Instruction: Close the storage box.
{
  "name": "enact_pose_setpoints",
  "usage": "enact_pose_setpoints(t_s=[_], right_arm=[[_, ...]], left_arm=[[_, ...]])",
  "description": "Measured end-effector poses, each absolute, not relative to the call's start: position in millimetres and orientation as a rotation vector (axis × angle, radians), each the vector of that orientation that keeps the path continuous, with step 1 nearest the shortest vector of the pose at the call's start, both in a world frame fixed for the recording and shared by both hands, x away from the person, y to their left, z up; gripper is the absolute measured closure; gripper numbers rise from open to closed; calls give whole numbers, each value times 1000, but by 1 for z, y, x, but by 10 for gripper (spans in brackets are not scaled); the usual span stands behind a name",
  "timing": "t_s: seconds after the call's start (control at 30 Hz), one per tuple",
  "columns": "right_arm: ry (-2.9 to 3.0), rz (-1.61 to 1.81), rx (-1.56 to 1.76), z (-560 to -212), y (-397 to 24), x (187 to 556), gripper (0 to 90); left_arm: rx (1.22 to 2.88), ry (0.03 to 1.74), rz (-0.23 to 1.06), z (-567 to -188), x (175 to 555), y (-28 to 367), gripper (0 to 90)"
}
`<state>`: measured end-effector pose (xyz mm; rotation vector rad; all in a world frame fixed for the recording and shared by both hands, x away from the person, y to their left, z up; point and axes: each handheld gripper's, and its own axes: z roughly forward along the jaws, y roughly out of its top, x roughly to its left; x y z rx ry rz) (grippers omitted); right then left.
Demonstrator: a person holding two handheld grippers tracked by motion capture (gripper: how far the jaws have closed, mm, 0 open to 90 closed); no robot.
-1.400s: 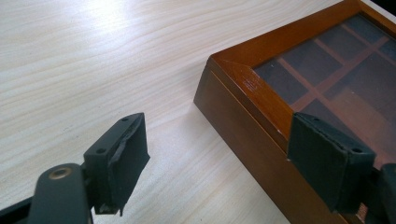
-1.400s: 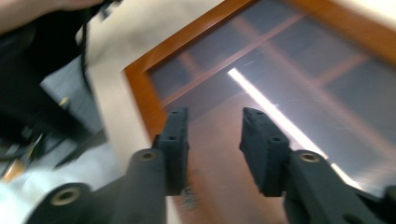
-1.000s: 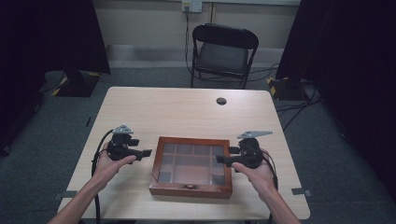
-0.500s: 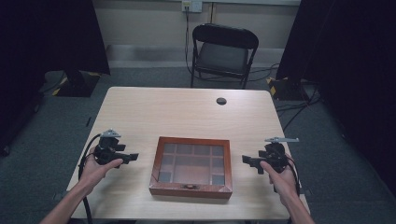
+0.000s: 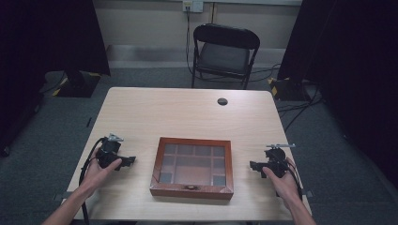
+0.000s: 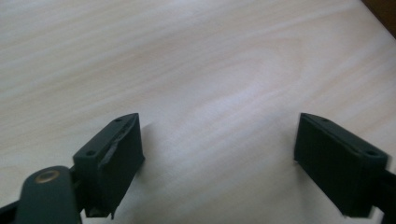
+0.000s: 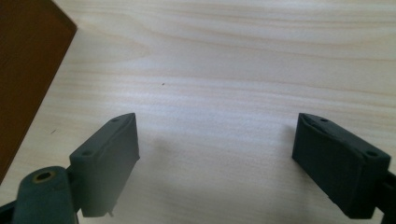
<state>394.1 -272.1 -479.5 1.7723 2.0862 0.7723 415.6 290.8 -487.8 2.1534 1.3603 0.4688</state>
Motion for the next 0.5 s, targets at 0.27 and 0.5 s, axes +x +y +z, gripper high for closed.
enact_pose_setpoints(t_s=[0.27, 0.5], right_arm=[[2052, 731, 1598, -495, -255, 394, 0], [2004, 823, 1540, -501, -257, 392, 0]], left_arm=[[2059, 1302, 522, -501, 415, 289, 0], [2048, 1275, 533, -503, 415, 290, 0]])
